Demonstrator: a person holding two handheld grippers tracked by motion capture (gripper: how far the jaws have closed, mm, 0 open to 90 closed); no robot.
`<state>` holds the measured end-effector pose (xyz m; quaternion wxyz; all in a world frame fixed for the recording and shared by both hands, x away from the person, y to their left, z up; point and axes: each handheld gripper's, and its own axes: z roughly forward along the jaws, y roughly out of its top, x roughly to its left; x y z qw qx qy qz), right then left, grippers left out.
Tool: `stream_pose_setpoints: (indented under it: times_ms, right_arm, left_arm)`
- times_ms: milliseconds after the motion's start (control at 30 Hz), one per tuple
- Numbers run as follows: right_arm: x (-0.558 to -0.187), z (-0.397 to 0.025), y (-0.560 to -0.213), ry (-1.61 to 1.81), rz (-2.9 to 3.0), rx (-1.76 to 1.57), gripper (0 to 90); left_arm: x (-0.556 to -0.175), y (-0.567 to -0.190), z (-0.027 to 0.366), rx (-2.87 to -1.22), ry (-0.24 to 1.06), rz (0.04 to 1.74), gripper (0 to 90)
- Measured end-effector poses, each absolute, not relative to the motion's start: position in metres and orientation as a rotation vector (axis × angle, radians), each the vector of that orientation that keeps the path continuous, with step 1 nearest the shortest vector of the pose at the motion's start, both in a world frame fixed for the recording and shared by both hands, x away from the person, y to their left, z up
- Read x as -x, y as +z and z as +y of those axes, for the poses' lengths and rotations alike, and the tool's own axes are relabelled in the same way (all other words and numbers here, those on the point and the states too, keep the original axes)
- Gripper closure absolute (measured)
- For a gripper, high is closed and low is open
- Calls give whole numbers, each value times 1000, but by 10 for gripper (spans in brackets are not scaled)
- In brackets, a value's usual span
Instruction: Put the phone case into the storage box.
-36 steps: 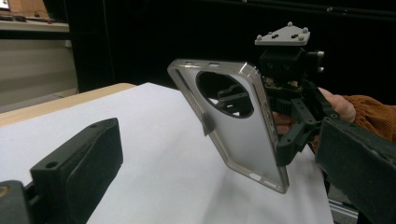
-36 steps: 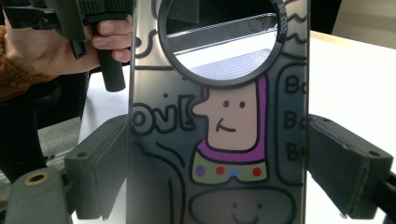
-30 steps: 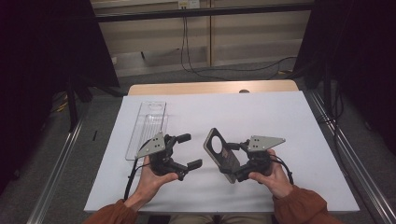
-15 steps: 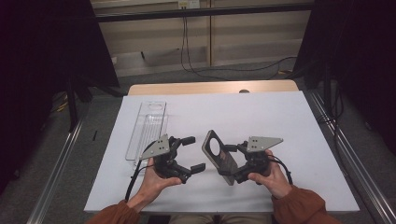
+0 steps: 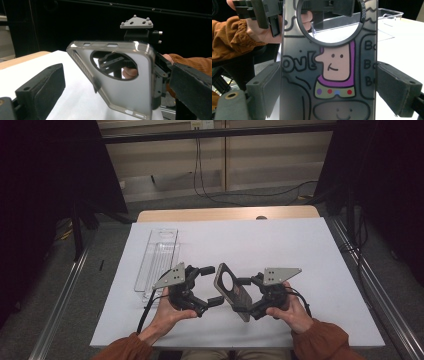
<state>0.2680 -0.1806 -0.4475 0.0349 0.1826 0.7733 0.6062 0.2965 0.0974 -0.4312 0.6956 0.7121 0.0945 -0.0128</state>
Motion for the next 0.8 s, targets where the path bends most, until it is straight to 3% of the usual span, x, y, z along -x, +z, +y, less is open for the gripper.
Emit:
stream_pose_setpoints:
  times_ms: [800]
  right_arm:
    - [-265,-170,-452,1880,2474,-491,122]
  left_arm:
    - [-295,-443,90,-1626,-50,159,7]
